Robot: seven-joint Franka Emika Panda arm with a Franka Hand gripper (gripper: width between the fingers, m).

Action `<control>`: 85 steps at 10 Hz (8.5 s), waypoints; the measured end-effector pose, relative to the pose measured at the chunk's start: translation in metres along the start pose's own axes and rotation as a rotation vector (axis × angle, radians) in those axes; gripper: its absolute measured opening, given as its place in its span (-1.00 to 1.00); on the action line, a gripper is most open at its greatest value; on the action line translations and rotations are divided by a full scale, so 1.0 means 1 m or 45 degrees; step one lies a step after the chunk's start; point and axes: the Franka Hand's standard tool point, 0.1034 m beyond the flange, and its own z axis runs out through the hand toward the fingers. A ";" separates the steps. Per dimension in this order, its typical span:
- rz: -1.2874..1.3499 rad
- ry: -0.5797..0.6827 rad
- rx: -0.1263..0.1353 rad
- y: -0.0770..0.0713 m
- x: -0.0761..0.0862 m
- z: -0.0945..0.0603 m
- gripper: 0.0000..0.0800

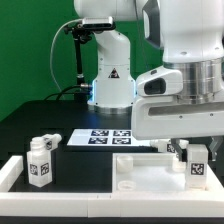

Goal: Assemble one leg

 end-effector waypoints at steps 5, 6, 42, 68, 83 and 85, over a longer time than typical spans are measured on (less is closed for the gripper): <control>1.190 -0.009 0.075 -0.005 0.002 0.001 -0.29; 1.323 -0.017 0.091 -0.004 0.003 0.001 -0.29; 0.478 0.041 -0.056 -0.019 -0.005 0.002 0.62; 1.192 0.032 -0.011 0.002 0.007 -0.002 -0.28; -0.535 0.023 -0.084 -0.007 0.002 -0.001 0.29; -0.502 0.026 -0.087 -0.004 0.003 -0.001 -0.07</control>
Offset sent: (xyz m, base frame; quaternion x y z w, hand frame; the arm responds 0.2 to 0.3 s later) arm -0.0021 0.0187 -0.0026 0.0787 -0.0116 0.5664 0.8203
